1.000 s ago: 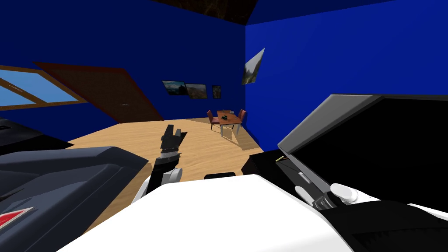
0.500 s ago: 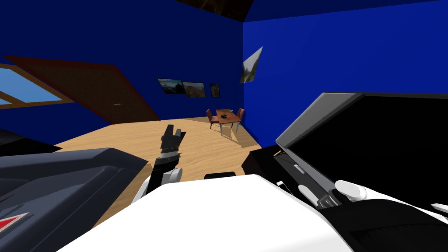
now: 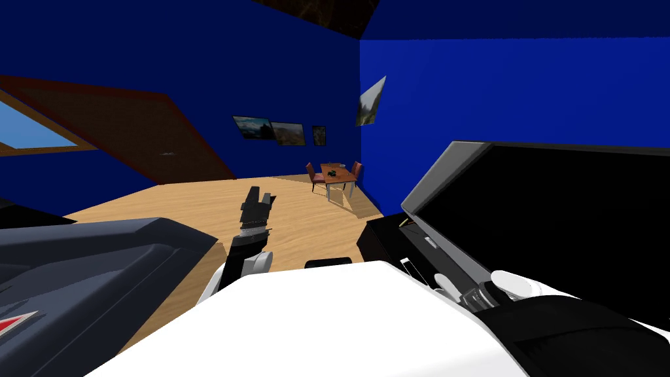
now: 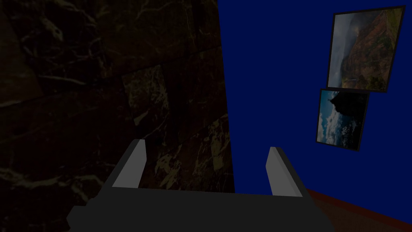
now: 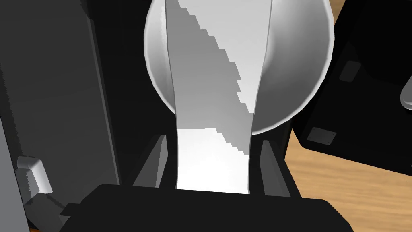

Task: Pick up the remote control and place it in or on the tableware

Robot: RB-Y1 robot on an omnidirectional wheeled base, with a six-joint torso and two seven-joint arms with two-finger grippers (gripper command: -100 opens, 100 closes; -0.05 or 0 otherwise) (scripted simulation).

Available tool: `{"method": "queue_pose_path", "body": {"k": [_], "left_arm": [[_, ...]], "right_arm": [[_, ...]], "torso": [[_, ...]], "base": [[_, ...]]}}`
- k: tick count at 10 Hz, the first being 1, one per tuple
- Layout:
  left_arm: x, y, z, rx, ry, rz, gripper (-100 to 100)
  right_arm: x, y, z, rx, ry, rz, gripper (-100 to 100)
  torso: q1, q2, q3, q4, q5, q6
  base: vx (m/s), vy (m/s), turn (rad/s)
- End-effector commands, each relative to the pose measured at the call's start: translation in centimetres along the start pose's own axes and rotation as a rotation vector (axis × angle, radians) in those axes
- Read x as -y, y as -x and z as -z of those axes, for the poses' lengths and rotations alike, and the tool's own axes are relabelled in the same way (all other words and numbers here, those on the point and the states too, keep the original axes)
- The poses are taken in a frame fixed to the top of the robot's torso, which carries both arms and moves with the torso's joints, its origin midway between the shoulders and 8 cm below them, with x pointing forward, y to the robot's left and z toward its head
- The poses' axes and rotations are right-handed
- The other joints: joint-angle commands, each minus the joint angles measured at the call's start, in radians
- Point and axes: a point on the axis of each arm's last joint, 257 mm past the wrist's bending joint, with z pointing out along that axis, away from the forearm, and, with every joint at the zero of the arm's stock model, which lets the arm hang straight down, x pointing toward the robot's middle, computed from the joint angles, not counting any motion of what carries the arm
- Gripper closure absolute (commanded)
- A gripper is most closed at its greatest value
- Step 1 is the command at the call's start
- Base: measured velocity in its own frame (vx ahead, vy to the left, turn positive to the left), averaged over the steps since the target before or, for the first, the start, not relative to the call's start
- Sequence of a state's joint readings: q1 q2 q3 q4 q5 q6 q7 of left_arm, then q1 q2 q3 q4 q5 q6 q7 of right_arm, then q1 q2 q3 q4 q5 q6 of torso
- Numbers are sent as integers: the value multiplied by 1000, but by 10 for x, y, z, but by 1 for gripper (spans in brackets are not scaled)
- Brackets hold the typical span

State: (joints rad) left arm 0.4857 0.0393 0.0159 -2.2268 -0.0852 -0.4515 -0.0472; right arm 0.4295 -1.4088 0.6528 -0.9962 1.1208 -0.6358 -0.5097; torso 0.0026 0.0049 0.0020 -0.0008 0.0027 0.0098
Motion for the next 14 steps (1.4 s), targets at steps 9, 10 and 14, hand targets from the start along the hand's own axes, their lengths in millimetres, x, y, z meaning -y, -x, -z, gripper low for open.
{"method": "queue_pose_path", "body": {"k": [9, 10, 14], "left_arm": [[0, 0, 0, 0, 0, 0, 0], [0, 0, 0, 0, 0, 0, 0], [0, 0, 0, 0, 0, 0, 0]], "right_arm": [[-42, 27, -12, 81, 65, -28, -100], [-42, 27, -12, 81, 65, -28, -100], [-31, 52, 17, 90, 71, 0, -100]], "torso": [[6, -7, -4, -2, 2, -1], [6, -8, -4, -2, 2, -1], [7, -6, -4, -1, 3, -1]], "base": [[-57, -53, -11], [0, 0, 0], [-21, 3, -57]]}}
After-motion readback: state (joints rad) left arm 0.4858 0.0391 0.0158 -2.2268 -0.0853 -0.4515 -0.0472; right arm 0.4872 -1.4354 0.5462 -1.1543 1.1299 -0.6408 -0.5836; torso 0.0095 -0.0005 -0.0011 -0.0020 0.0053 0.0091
